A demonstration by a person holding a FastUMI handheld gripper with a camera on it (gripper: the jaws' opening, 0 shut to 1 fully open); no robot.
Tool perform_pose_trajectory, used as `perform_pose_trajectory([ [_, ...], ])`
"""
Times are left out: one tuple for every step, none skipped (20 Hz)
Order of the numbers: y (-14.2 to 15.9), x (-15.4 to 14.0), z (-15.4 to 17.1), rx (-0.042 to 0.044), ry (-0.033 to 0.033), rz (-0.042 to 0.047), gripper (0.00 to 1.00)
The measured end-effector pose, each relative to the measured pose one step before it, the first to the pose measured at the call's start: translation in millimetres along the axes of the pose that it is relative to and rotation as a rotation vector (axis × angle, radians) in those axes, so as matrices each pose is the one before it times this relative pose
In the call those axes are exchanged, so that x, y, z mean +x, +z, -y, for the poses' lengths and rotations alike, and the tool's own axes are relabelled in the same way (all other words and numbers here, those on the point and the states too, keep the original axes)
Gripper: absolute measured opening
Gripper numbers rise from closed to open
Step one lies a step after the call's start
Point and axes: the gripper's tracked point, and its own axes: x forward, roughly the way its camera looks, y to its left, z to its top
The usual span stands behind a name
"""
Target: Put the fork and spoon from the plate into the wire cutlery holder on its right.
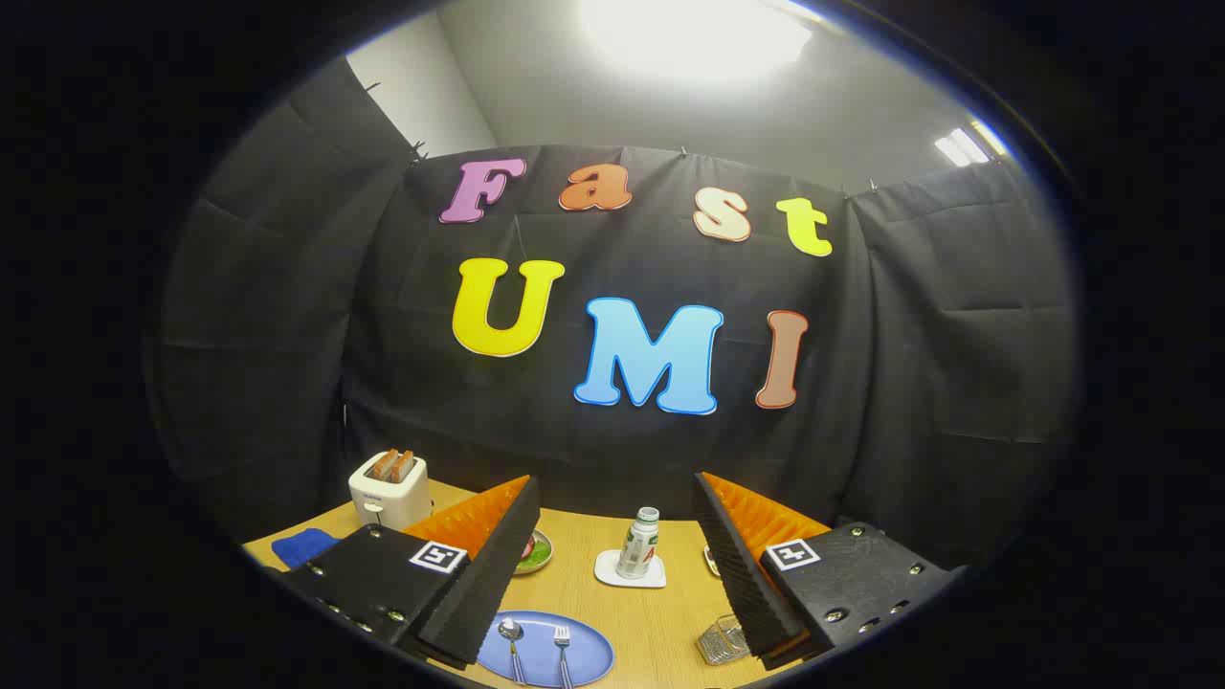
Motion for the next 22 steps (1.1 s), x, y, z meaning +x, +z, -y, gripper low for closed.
perform_pose_trajectory([
  [-1.35, 2.39, 0.26, -0.00322, 0.00075, 0.00134, 0.98],
  [-0.04, 2.50, -1.25, -0.00334, 0.00441, 0.00098, 0.98],
  [-1.59, 2.86, -1.22, -0.00305, 0.00413, -0.00214, 0.98],
  [-0.39, 3.16, -0.81, -0.00223, 0.00409, 0.00018, 0.98],
  [0.53, 2.95, -0.64, -0.00265, 0.00223, 0.00292, 0.98],
  [1.28, 3.27, 0.64, -0.00138, -0.00029, 0.00520, 0.98],
  [-0.22, 3.81, 0.28, -0.00162, -0.00067, 0.00264, 0.98],
  [-0.20, 4.30, 0.10, -0.00020, 0.00017, 0.00119, 0.98],
  [-1.20, 3.80, -1.10, 0.00092, 0.00008, -0.00096, 0.98],
  [-0.93, 4.23, 0.53, 0.00068, -0.00333, -0.00432, 0.98],
  [-0.84, 4.15, 1.32, -0.00165, -0.00515, -0.00311, 0.98],
  [0.92, 2.66, 0.36, -0.00285, -0.00366, -0.00154, 0.98],
  [0.04, 2.02, -1.97, 0.00108, 0.00428, -0.00260, 0.98],
  [0.35, 1.29, -1.18, -0.00014, 0.00466, -0.00449, 0.98],
  [0.50, 1.11, 0.10, -0.00252, 0.00395, -0.00002, 0.98],
  [1.37, 0.58, 0.58, -0.00261, -0.00047, 0.00379, 0.98],
  [-2.17, 1.07, -0.79, -0.00044, 0.00243, 0.00047, 0.98],
  [-3.65, 0.94, -1.21, -0.00472, 0.00225, -0.00874, 0.98],
  [-5.54, 0.05, -0.55, -0.00540, 0.00312, -0.01073, 0.98],
  [-3.23, 0.20, -1.99, -0.00239, 0.00691, -0.00889, 0.98],
  [-4.84, -0.57, -1.78, -0.00292, 0.00808, -0.00962, 0.98],
  [-6.56, -0.67, -1.39, -0.00576, 0.00567, -0.01383, 0.98],
])
